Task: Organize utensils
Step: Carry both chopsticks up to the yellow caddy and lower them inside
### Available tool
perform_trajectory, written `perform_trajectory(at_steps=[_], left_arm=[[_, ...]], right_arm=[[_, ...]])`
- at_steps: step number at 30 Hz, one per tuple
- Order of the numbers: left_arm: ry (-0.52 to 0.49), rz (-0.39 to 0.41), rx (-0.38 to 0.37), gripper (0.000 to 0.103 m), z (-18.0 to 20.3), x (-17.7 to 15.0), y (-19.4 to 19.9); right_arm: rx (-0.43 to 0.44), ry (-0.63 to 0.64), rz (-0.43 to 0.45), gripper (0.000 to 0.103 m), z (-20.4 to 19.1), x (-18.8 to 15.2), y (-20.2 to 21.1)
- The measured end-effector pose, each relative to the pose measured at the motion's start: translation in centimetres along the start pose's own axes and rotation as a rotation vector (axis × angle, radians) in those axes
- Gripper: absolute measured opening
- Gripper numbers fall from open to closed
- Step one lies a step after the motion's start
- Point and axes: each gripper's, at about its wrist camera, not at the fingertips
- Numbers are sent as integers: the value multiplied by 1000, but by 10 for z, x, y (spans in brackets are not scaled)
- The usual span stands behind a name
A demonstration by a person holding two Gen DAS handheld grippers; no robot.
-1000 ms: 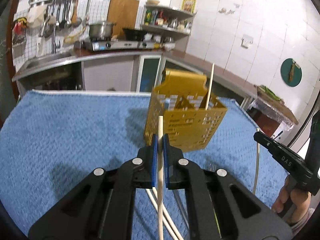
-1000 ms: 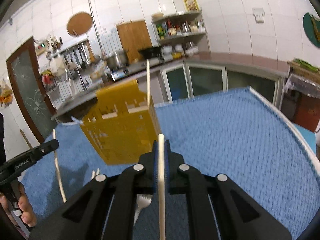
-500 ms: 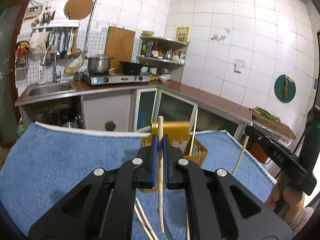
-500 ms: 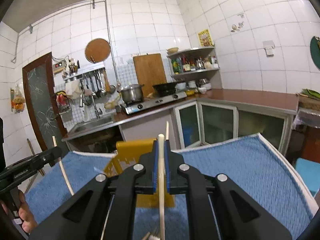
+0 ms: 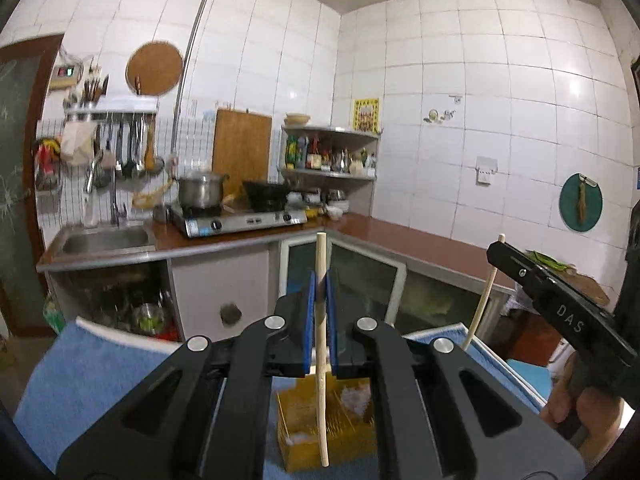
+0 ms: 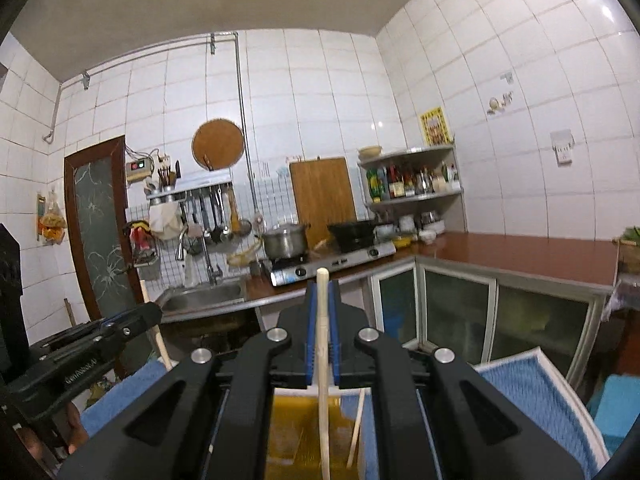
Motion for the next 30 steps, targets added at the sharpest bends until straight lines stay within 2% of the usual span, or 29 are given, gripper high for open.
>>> perform_trajectory(at_steps=[5, 14, 20, 30], left_arm=[[-20, 31, 31, 4, 2, 5, -28], [-26, -19, 63, 4, -5, -38, -84], [-32, -61, 67, 4, -13, -62, -99], [-24, -113, 77, 4, -23, -100, -100]], right_arm=[[-15, 10, 23, 6, 0, 6, -23], [-29, 8, -8, 6, 12, -30, -66], [-32, -10, -53, 6, 21, -61, -84], [-35, 3, -136, 6, 18, -108, -93]])
Point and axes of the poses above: each gripper's, at about its wrist camera, not at the fingertips, and y roughly against the way its jaws point, z to its right, x to its top, and after that the axes turned 4 degrees about y, right-handed
